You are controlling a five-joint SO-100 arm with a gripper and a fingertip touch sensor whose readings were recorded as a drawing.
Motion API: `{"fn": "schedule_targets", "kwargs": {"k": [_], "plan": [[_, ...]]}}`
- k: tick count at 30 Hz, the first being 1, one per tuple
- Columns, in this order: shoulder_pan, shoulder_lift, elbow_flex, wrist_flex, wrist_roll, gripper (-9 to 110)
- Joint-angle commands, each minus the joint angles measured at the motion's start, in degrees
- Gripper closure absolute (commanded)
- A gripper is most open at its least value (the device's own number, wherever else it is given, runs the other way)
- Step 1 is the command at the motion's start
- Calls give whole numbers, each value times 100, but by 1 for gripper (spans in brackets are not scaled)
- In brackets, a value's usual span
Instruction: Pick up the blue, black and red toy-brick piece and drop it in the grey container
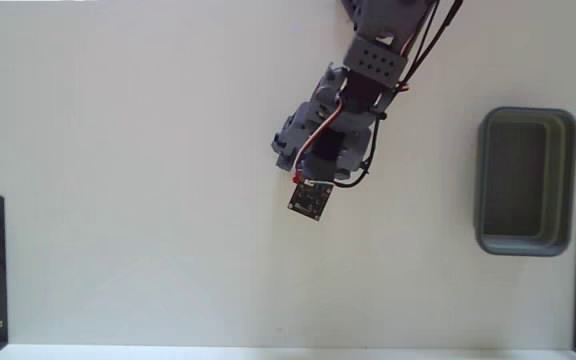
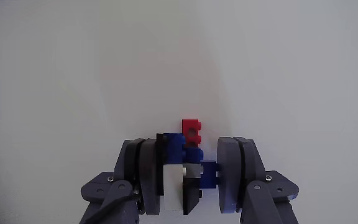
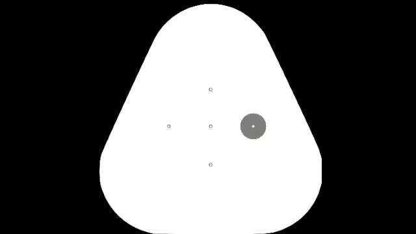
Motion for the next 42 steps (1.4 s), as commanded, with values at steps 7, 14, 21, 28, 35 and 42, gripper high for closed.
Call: {"fn": "schedule_targets", "kwargs": {"k": [7,14,21,28,35,42], "plan": [[114,138,-10,-90,26,51],[114,138,-10,-90,26,54],[114,138,-10,-90,26,55],[114,138,-10,-90,26,58],[114,138,-10,-90,26,58],[114,138,-10,-90,26,58]]}}
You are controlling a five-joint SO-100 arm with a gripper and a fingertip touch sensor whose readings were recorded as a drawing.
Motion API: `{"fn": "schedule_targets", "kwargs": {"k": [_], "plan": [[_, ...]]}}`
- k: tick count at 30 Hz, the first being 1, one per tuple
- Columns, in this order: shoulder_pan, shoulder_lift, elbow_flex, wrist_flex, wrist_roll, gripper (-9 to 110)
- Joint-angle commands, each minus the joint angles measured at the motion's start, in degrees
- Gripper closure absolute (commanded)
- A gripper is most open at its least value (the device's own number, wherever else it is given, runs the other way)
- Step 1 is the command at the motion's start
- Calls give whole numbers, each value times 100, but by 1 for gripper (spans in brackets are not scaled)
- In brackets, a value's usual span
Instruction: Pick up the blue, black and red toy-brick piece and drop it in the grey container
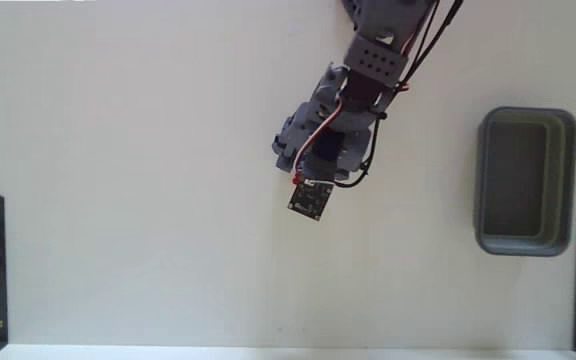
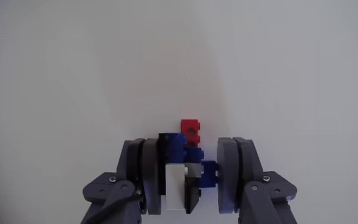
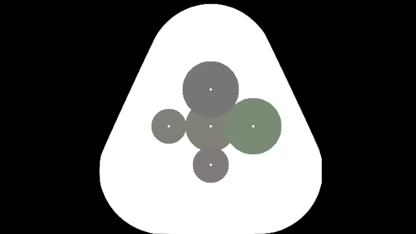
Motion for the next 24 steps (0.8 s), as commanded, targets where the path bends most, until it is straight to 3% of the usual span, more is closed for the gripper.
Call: {"fn": "schedule_targets", "kwargs": {"k": [1,11,24], "plan": [[114,138,-10,-90,26,58],[114,169,-77,8,26,58],[114,398,-1086,1246,26,58]]}}
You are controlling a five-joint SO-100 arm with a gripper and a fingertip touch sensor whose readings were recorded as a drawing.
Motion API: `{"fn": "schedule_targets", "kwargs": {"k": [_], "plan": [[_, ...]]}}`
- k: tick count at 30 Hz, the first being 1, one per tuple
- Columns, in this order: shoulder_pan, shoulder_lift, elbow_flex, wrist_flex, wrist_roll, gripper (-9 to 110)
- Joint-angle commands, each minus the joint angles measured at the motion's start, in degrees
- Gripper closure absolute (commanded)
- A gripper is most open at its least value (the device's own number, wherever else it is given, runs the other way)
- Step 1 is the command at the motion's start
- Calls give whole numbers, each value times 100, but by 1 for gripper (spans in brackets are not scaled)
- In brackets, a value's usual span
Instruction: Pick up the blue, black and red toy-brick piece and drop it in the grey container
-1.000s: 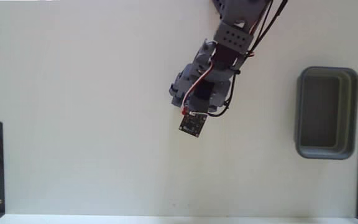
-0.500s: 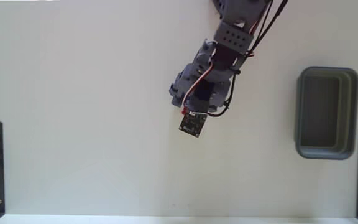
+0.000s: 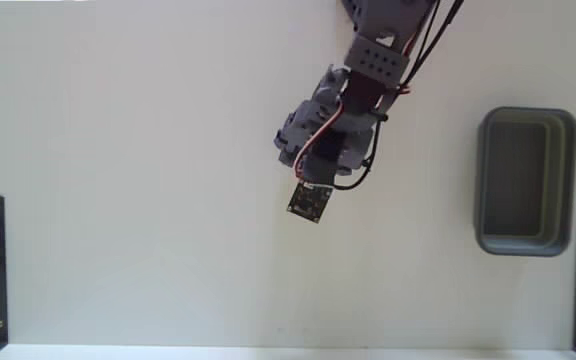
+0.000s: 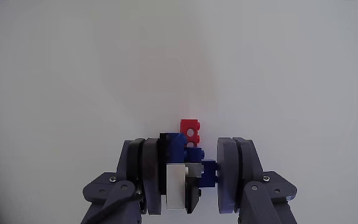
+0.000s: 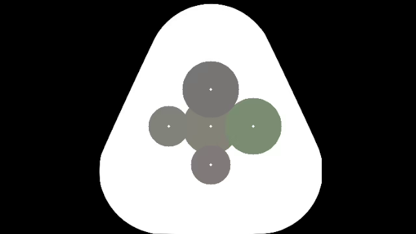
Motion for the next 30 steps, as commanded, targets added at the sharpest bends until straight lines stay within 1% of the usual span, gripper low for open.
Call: {"fn": "schedule_targets", "kwargs": {"k": [1,30], "plan": [[114,377,-577,364,26,58],[114,-229,-3835,3016,26,58]]}}
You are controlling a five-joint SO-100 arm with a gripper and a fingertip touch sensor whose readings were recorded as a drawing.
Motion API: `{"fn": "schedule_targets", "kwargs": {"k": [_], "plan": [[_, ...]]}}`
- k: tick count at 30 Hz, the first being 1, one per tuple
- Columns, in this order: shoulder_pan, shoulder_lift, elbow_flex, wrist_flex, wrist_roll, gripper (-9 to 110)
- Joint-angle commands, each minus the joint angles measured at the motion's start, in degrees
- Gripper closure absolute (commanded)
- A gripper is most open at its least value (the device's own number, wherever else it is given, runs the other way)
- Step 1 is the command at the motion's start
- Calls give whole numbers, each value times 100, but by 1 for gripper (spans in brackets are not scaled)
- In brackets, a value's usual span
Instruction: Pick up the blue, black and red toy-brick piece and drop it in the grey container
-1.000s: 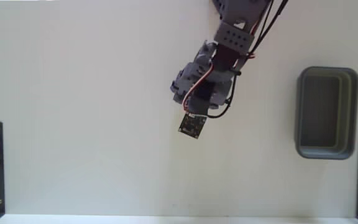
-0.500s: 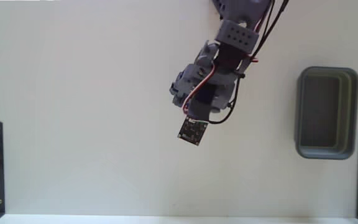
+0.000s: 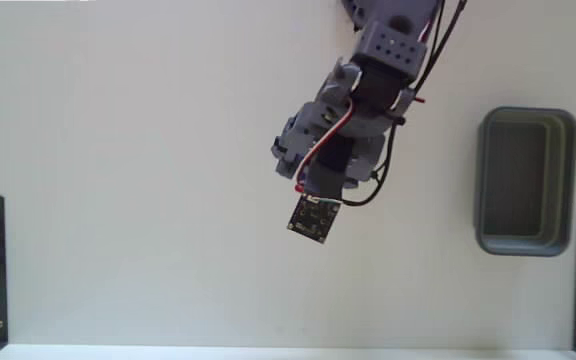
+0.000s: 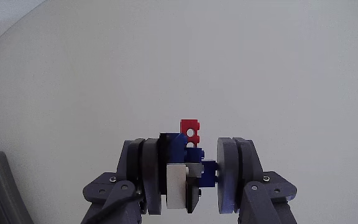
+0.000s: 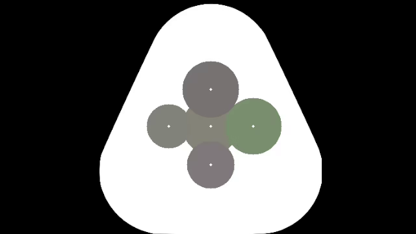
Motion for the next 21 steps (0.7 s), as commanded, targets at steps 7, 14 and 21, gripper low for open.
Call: {"fn": "schedule_targets", "kwargs": {"k": [7,14,21], "plan": [[114,-258,-1480,853,18,58],[114,-555,-2277,1352,18,58],[103,-559,-2279,1350,18,58]]}}
